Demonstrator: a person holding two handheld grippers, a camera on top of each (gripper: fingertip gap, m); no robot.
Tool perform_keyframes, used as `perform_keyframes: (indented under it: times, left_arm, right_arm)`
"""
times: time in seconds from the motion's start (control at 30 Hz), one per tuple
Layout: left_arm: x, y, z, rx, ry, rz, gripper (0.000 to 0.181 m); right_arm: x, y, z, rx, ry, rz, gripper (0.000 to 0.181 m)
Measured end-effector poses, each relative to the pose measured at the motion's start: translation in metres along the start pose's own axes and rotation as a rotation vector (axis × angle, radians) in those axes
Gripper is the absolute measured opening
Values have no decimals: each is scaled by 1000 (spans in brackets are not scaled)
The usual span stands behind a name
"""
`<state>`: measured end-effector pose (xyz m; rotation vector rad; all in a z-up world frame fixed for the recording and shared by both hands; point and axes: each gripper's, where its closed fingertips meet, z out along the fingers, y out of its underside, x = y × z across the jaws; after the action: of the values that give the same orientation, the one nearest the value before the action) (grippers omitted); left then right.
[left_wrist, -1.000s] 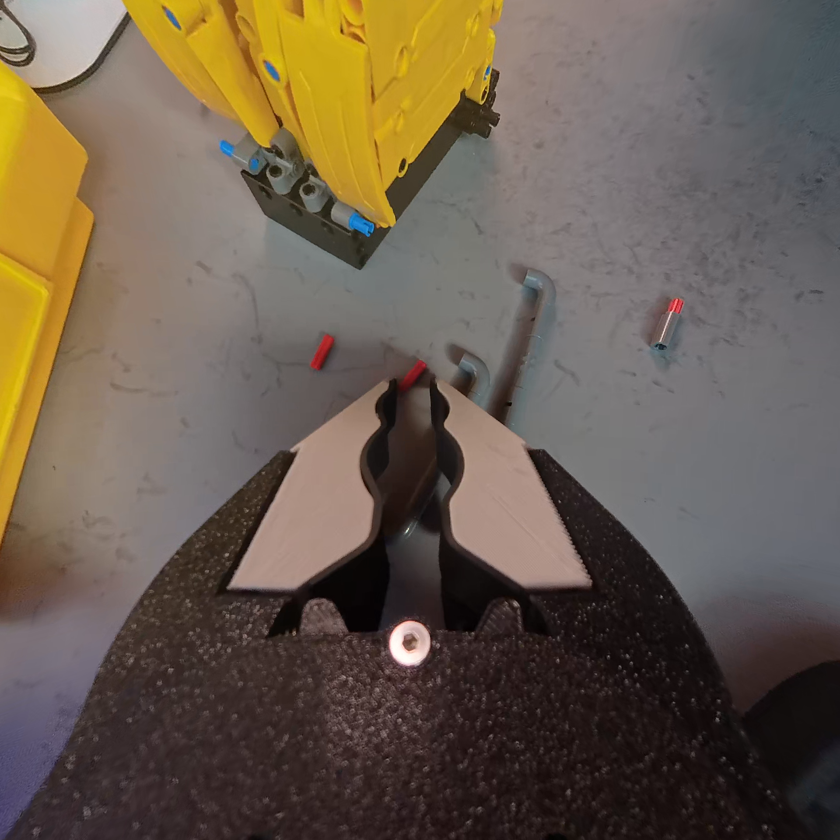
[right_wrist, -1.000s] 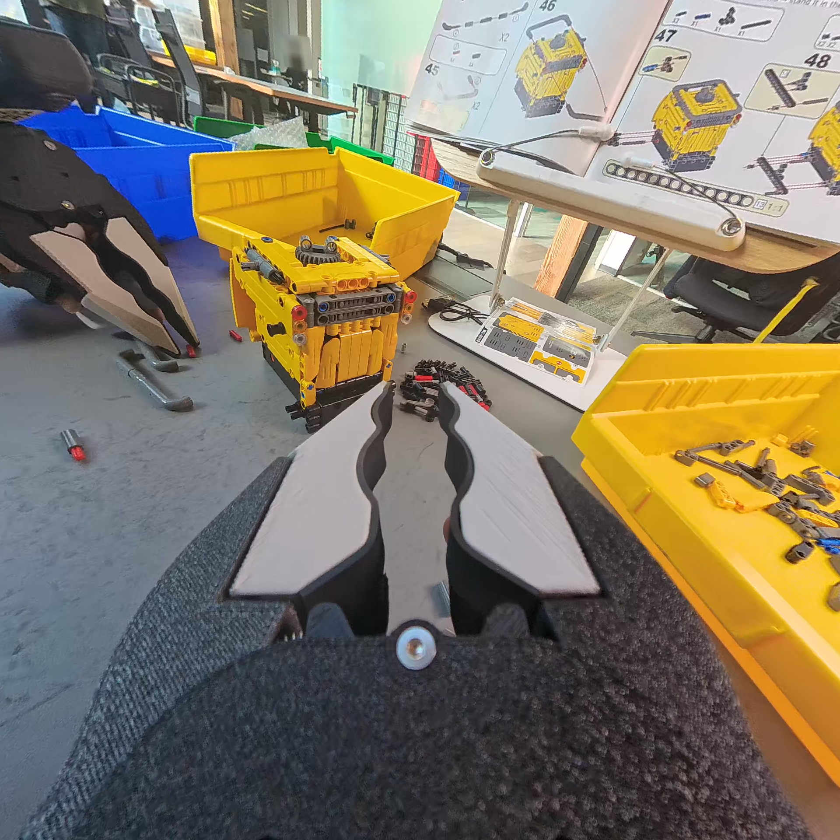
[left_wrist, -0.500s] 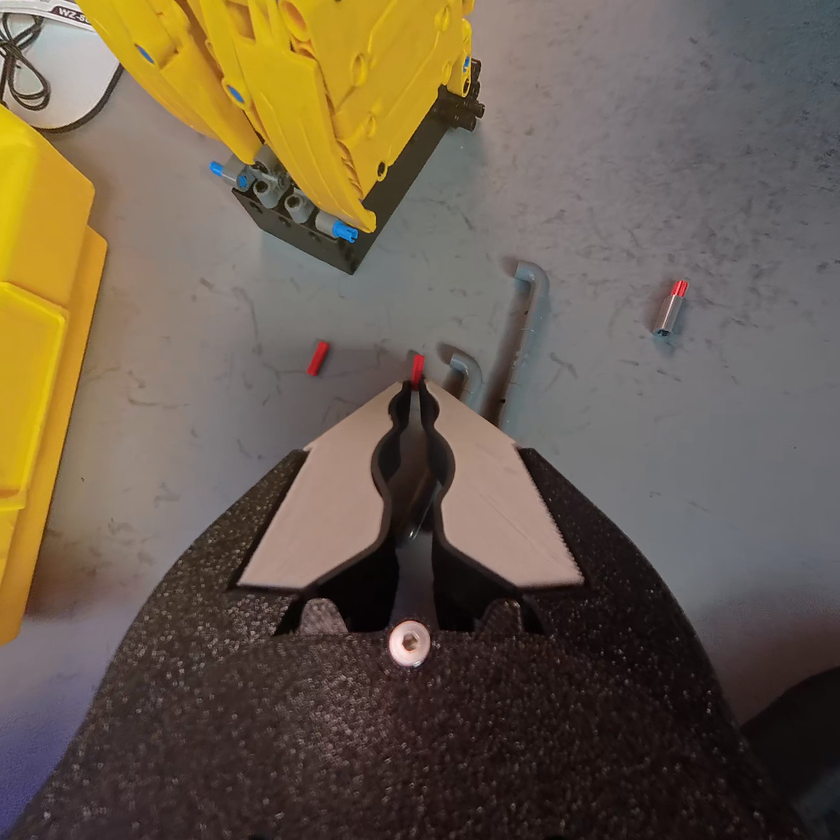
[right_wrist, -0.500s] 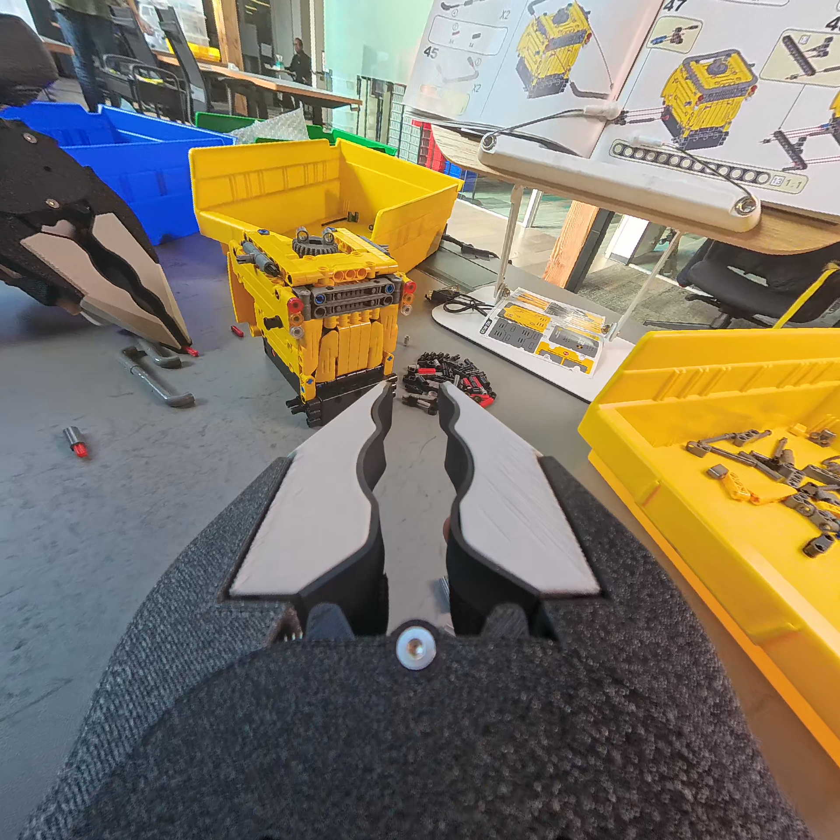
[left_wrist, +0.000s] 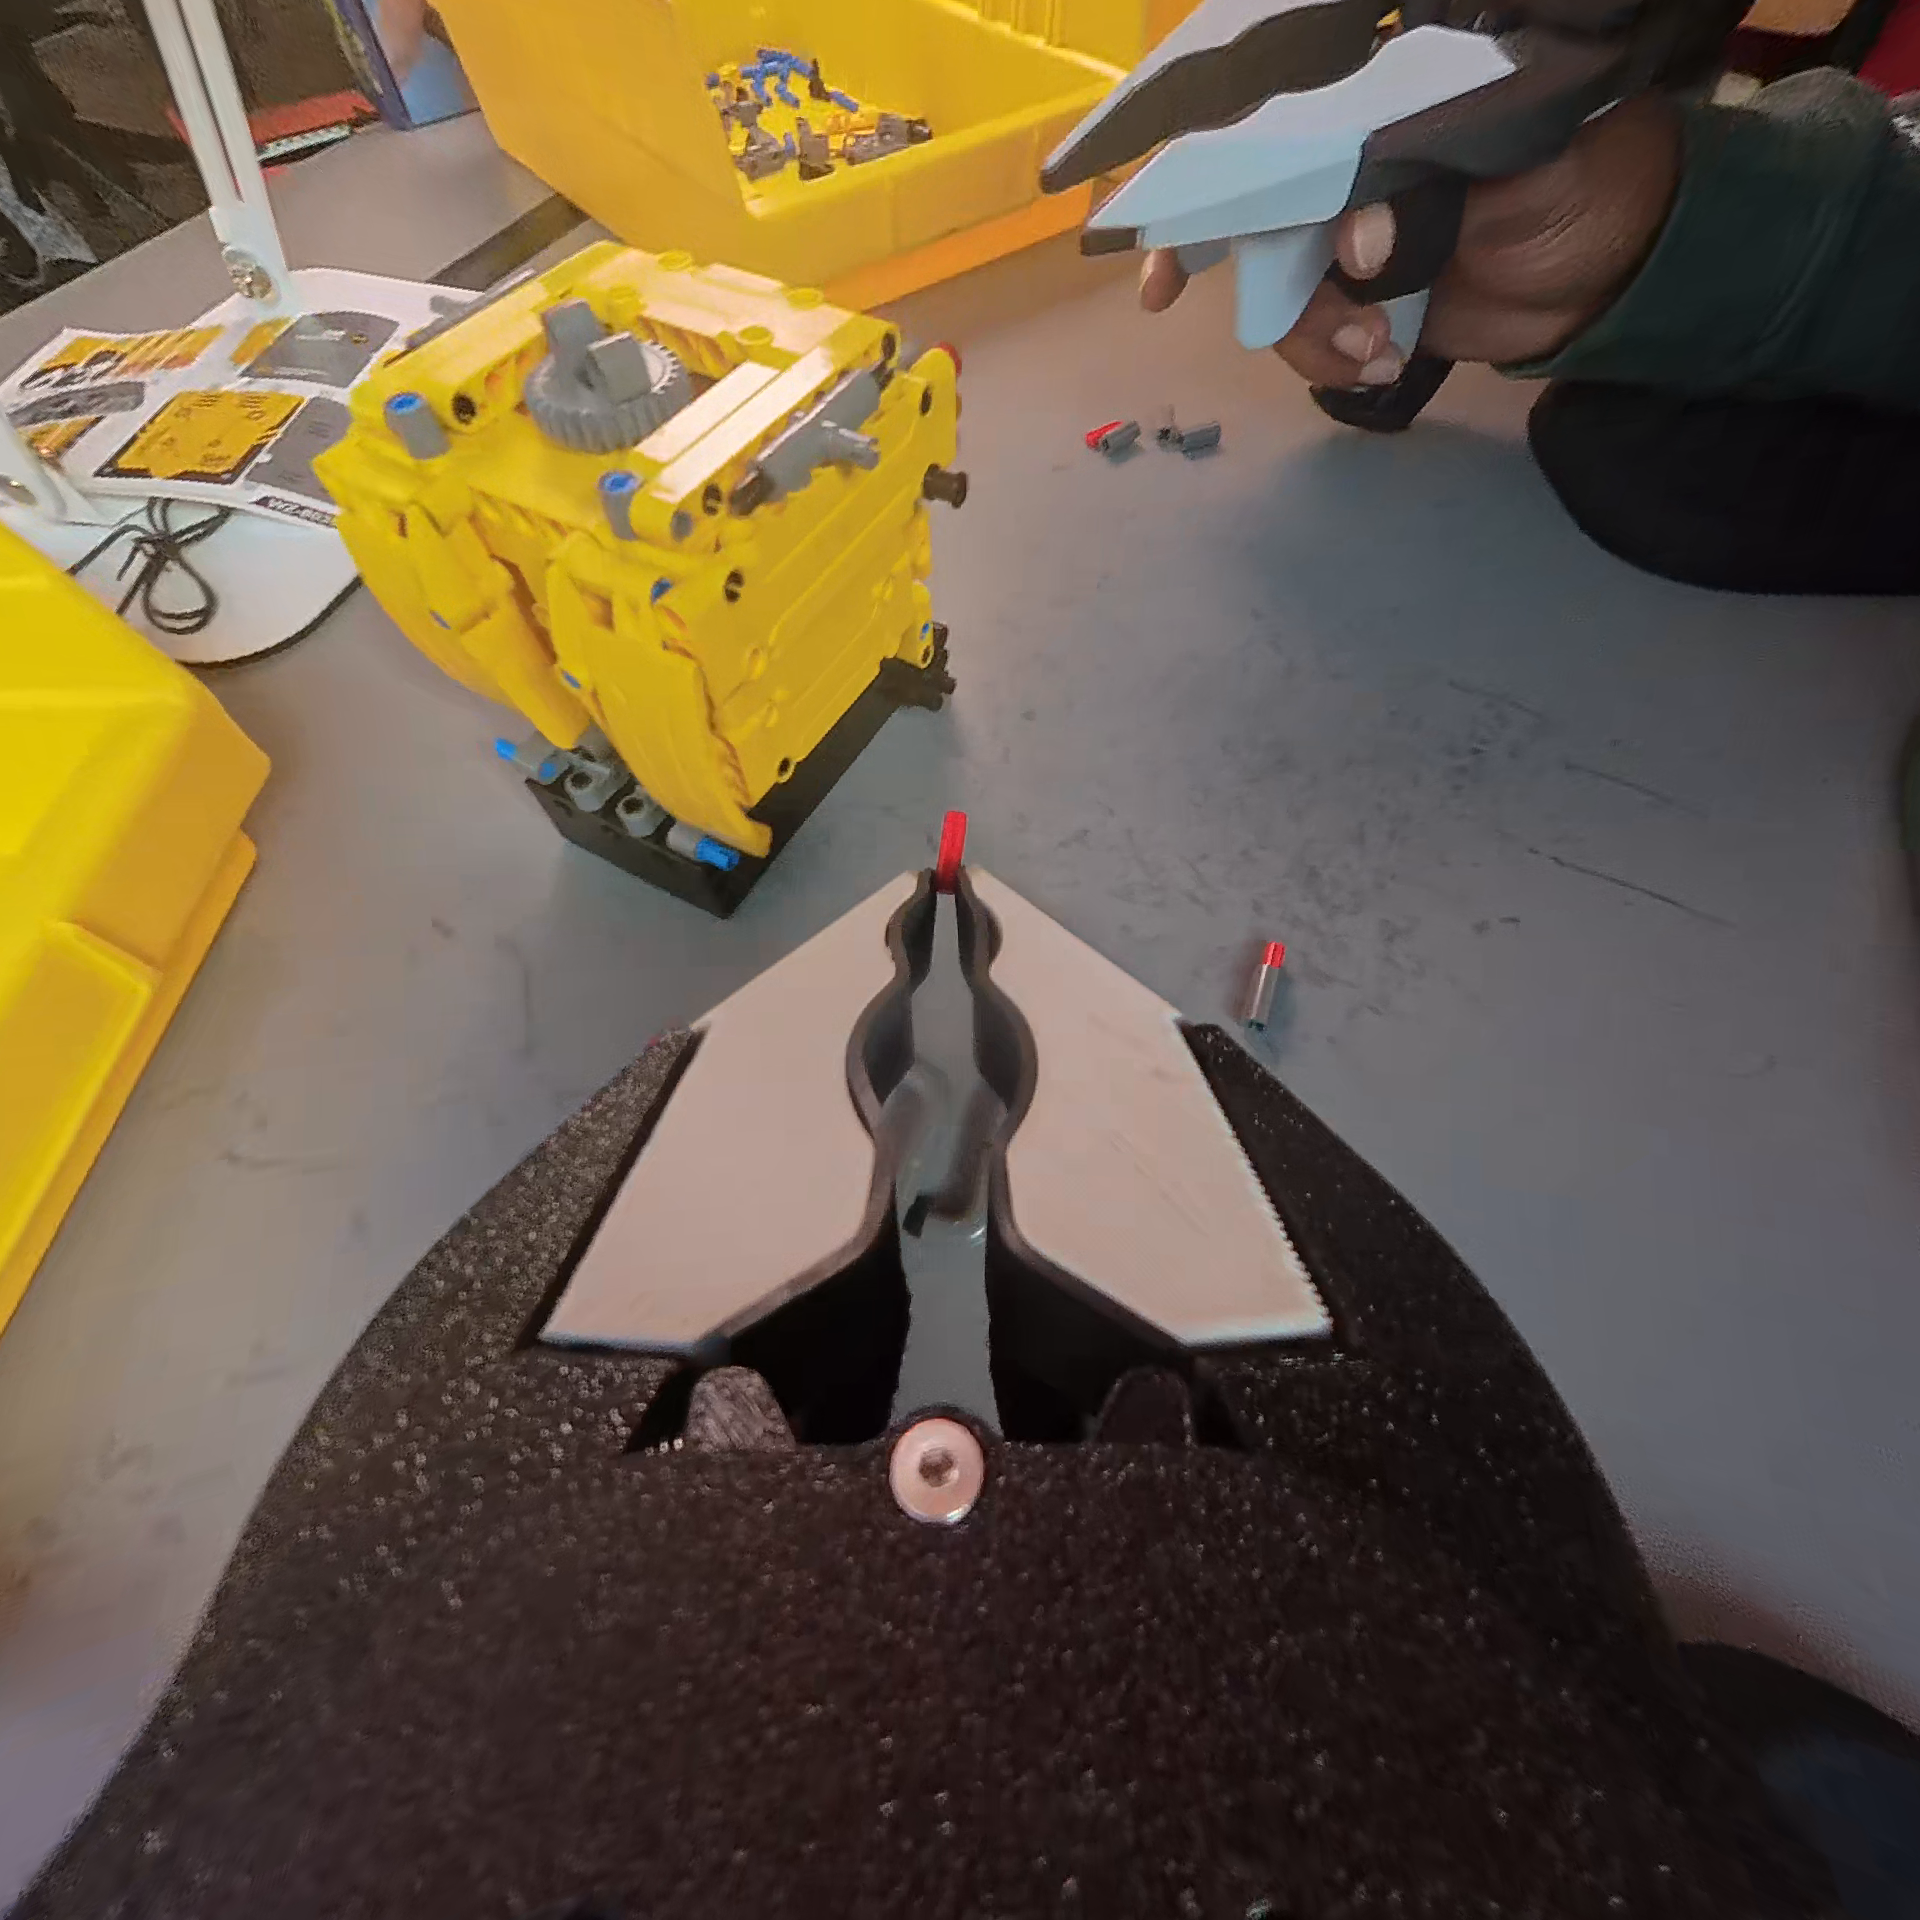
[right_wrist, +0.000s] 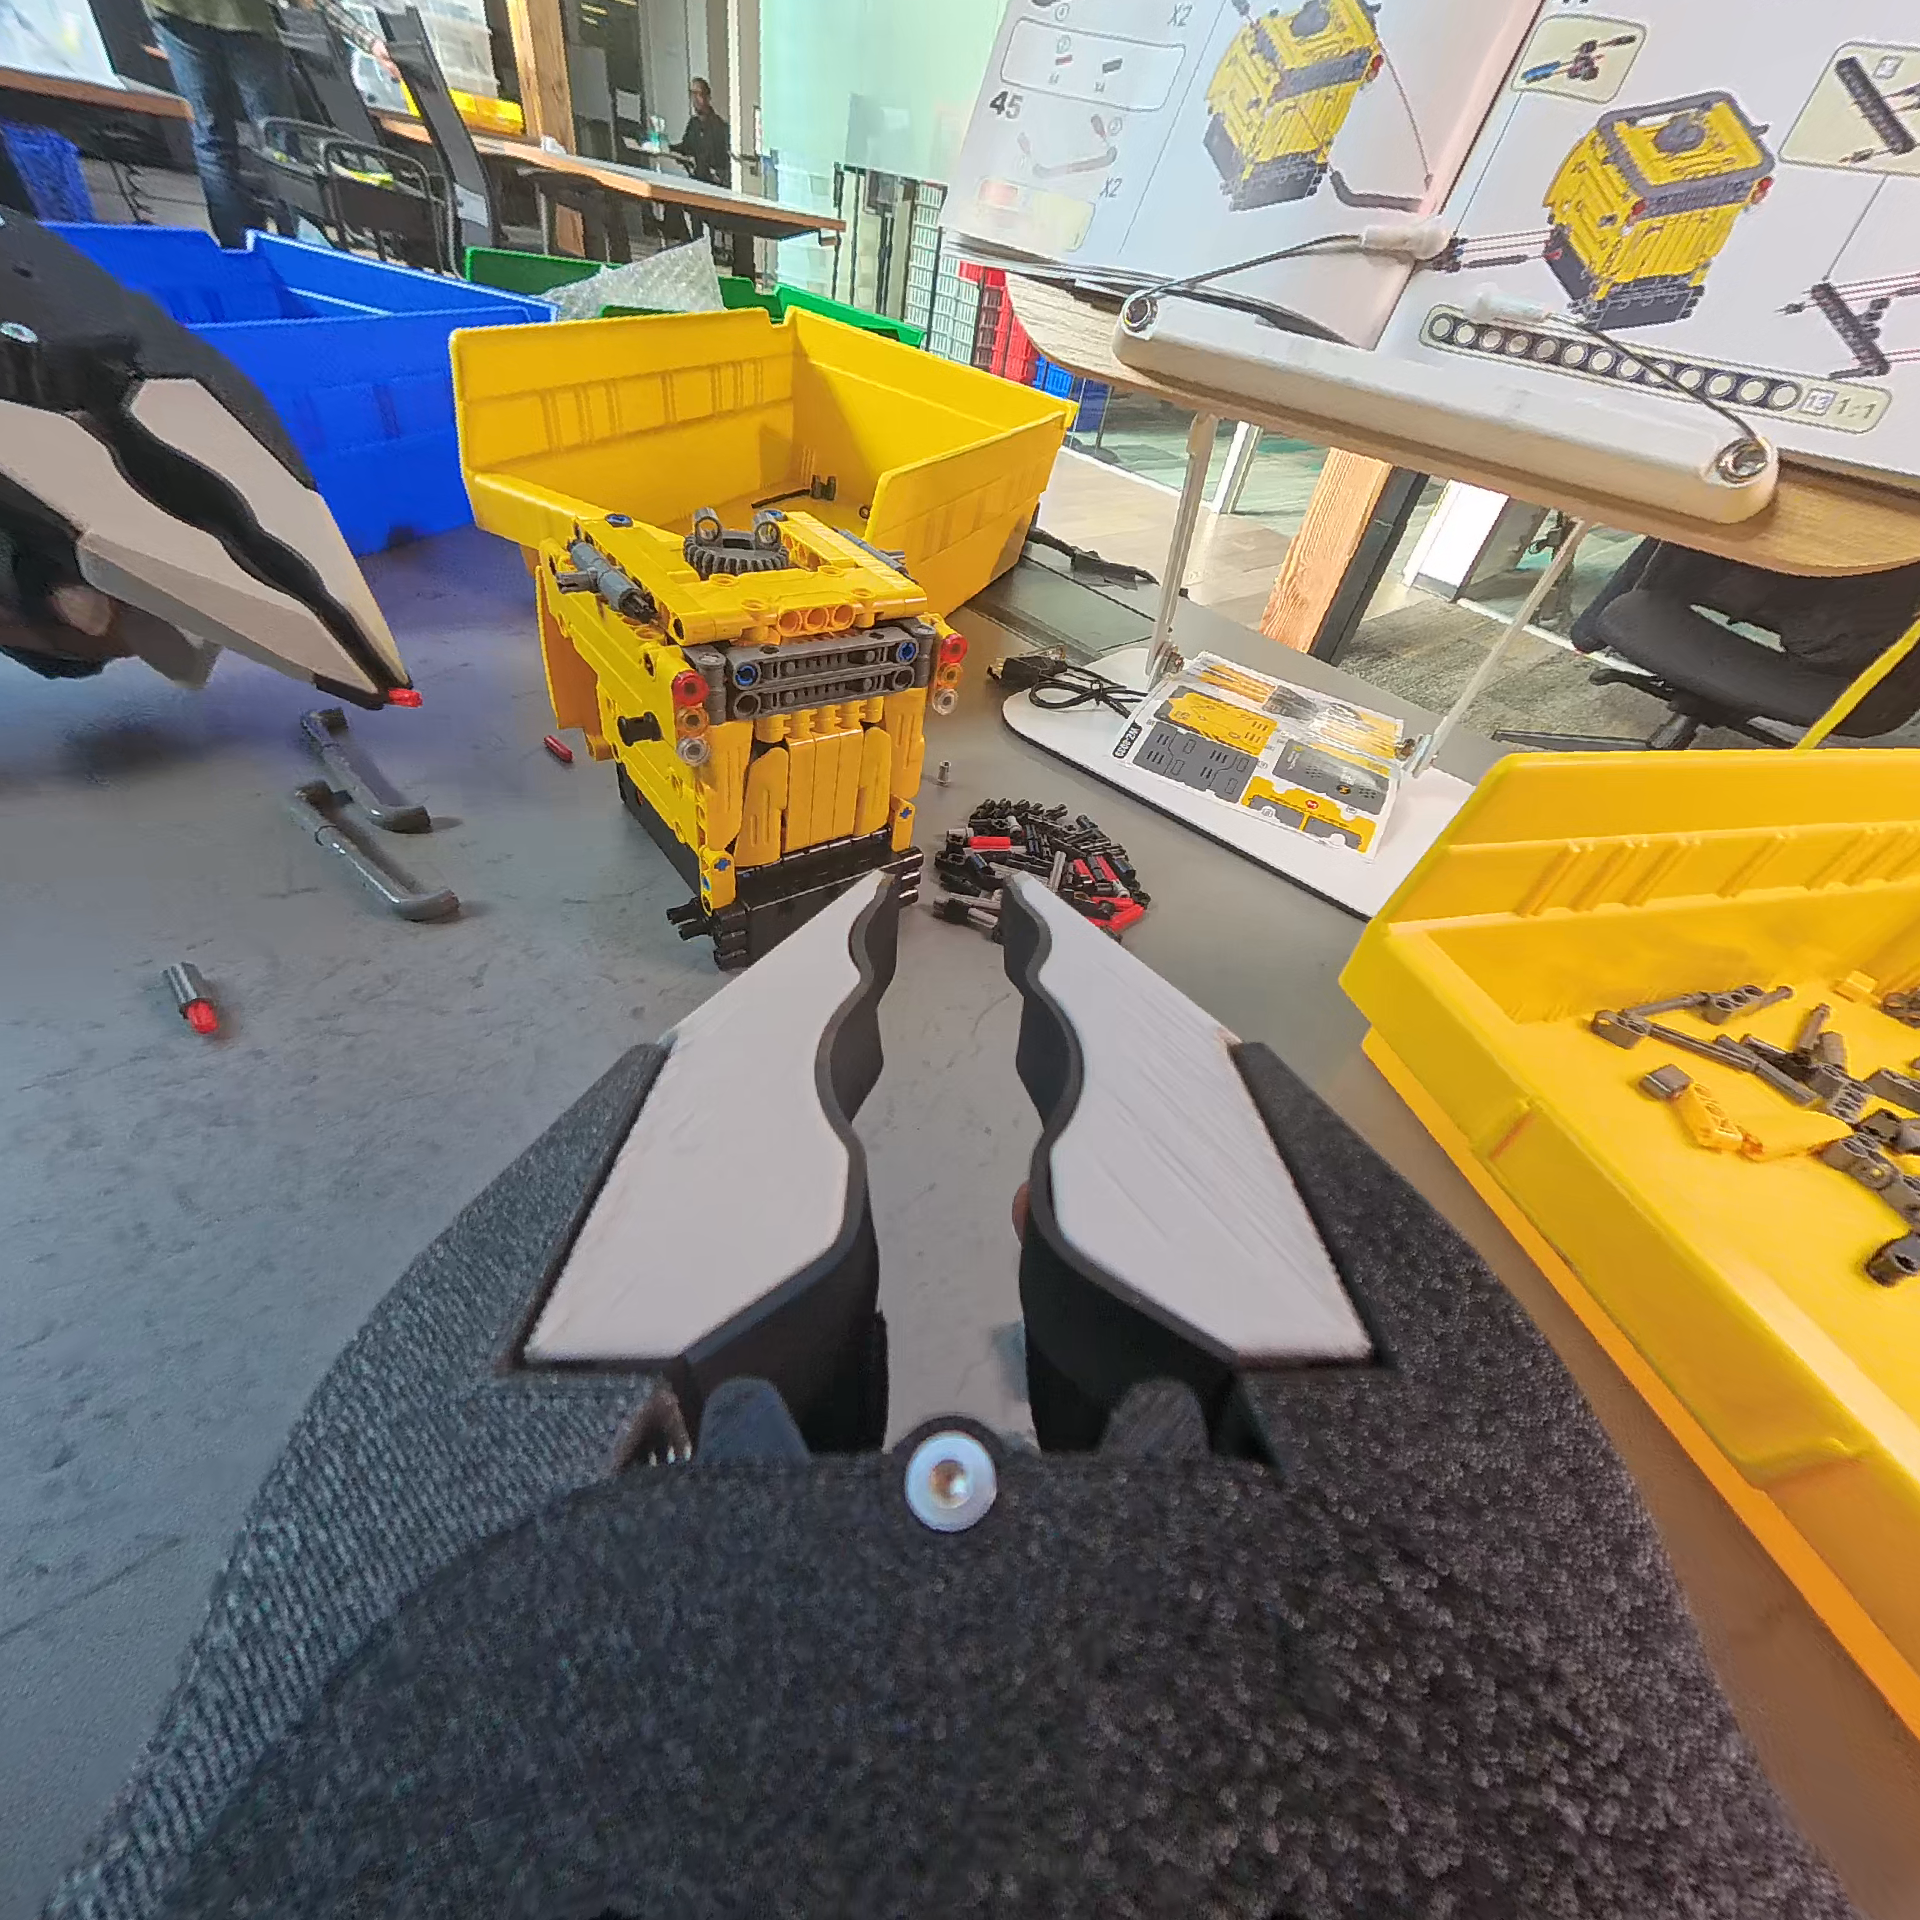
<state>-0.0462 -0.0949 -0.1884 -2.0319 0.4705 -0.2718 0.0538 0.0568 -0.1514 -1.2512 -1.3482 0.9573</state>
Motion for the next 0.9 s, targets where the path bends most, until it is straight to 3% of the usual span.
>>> perform_keyframes:
  times: [0.17,0.4,0.67,0.9]
  left_arm:
    - [36,-11,21,13,118,14,2]
    - [79,2,63,-125,204,89,2]
    - [86,6,91,-233,146,148,2]
    - [86,9,96,-248,133,170,3]
  right_arm:
    - [-3,3,2,-15,-7,-15,19]
    - [-10,3,3,-19,-13,-69,19]
    - [-15,2,3,-22,-33,-88,19]
    - [-13,-2,0,-15,-24,-112,19]
